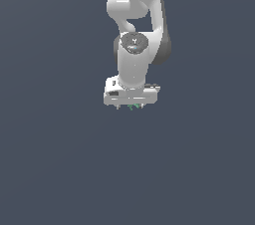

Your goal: Pick up the object and move it to a goal position.

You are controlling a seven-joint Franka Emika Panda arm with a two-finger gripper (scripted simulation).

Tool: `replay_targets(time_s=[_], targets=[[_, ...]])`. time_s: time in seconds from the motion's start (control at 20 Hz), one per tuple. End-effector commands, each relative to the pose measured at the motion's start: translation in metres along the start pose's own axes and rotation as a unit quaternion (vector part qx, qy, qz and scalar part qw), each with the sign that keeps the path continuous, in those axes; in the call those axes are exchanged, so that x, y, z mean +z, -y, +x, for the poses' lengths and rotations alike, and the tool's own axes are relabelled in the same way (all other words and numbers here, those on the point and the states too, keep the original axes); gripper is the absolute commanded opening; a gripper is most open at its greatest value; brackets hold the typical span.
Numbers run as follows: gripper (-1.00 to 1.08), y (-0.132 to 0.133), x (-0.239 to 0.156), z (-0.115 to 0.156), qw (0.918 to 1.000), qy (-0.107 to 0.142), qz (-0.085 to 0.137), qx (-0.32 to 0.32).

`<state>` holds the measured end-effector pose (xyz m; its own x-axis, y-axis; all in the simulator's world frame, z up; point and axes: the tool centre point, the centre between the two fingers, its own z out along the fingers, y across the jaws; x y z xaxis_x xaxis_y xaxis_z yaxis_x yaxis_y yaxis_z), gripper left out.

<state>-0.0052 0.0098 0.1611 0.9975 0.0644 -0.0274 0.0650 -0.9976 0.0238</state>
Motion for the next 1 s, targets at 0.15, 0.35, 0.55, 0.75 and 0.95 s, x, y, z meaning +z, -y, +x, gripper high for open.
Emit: replay_targets(time_s=[0.15,0.35,0.55,0.75,0.95], targets=[[1.00,0.001,0.002,-0.002,1.0000,0.000,0.000,-0.004],[1.00,0.003,0.008,-0.009,0.9999,-0.001,0.001,-0.013],[1.00,0.007,0.018,-0.021,0.9996,-0.003,0.003,-0.028],[1.00,0.012,0.031,-0.038,0.9988,-0.005,0.005,-0.048],[1.00,0.018,0.046,-0.062,0.9972,-0.009,0.007,-0.074]])
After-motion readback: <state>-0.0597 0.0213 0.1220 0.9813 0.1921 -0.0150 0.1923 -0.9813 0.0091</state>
